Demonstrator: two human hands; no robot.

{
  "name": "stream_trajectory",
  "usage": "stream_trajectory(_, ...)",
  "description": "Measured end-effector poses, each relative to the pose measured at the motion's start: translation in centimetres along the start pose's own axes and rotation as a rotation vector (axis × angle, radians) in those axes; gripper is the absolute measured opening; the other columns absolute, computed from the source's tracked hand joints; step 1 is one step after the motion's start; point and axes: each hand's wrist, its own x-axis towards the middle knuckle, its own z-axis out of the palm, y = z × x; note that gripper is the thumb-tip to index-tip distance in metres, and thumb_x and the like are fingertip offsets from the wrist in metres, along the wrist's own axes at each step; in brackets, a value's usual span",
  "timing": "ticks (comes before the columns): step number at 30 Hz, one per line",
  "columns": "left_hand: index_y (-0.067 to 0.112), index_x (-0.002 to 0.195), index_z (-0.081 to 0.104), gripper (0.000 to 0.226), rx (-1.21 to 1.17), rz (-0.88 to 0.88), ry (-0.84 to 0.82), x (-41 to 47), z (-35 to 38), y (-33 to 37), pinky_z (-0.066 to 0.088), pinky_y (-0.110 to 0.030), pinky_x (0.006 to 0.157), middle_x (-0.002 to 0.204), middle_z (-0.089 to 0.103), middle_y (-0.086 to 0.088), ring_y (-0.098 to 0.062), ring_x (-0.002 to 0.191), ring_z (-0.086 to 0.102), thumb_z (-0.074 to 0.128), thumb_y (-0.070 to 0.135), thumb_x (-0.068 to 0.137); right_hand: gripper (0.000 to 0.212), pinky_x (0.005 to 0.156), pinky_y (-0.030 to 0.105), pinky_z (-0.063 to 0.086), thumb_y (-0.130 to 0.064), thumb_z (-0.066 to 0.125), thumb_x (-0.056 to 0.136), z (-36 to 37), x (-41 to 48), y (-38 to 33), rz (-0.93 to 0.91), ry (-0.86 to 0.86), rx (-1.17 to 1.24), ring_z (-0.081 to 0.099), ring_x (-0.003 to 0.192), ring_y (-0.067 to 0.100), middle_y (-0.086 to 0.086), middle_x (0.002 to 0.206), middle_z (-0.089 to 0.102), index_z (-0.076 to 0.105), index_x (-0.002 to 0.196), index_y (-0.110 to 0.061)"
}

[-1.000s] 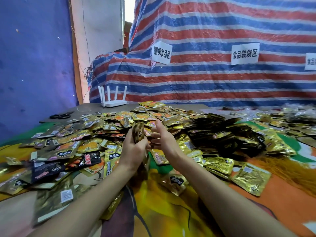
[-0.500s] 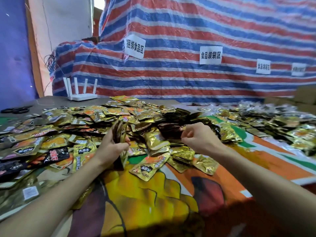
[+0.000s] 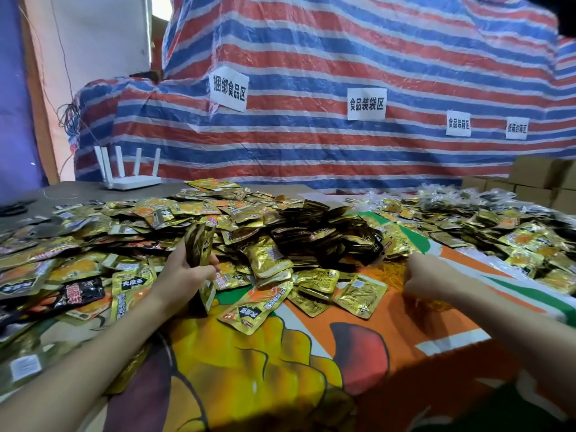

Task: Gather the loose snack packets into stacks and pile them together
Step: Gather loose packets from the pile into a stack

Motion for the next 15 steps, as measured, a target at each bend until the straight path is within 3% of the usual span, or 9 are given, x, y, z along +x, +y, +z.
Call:
stream_trajectory(3,-0.006,0.098,0.057,0.045,0.011,-0.006,0.002,-0.1,0.0,0.1,0.049,-0.056,0.098,0.087,0.062,-0.014,-0.045,0.102,0.062,0.062,0.009,0.056,0.017,0.058,0.032,0.052,-0.006,0.059,0.087,0.2,-0.1,-0.2,0.001,0.036,-0.041,0.064,0.076,0.023,0.005,0.078,0.060,0.050,0.075,-0.014)
stream_trajectory(6,-0.010,0.099,0.056,0.043,0.017,0.001,0.001,0.0,-0.1,0.0,0.049,-0.055,0.098,0.086,0.061,-0.015,-0.046,0.102,0.062,0.065,0.004,0.060,0.025,0.044,0.025,0.031,-0.006,0.056,0.086,0.0,-0.2,-0.5,0.016,0.017,-0.076,0.047,0.057,0.017,0.002,0.067,0.048,0.040,0.068,-0.015)
stream_trajectory(10,-0.013,0.101,0.055,0.022,0.030,-0.015,0.031,0.5,-0.3,-0.6,0.048,-0.054,0.097,0.089,0.060,-0.018,-0.047,0.103,0.061,0.060,-0.019,0.080,0.026,0.049,0.025,0.022,-0.004,0.053,0.081,-0.9,0.0,-0.3,0.041,0.057,0.000,0.035,0.053,0.020,0.003,0.062,0.038,0.036,0.065,-0.015)
stream_trajectory(13,-0.014,0.103,0.055,0.026,0.012,-0.033,0.029,0.5,-0.3,-0.5,0.048,-0.054,0.096,0.090,0.059,-0.018,-0.043,0.097,0.062,0.062,-0.017,0.078,0.029,0.050,0.026,0.020,-0.002,0.052,0.082,-1.8,0.3,-0.2,0.036,0.075,0.043,0.032,0.052,0.020,0.004,0.059,0.035,0.035,0.062,-0.013)
stream_trajectory(15,-0.013,0.107,0.053,0.044,-0.023,-0.024,0.018,0.3,-0.2,-0.1,0.048,-0.056,0.097,0.091,0.057,-0.018,-0.035,0.090,0.063,0.066,-0.003,0.066,0.031,0.050,0.028,0.022,-0.001,0.051,0.085,-2.4,0.7,-0.4,0.032,0.083,0.078,0.034,0.052,0.021,0.006,0.059,0.036,0.036,0.060,-0.011)
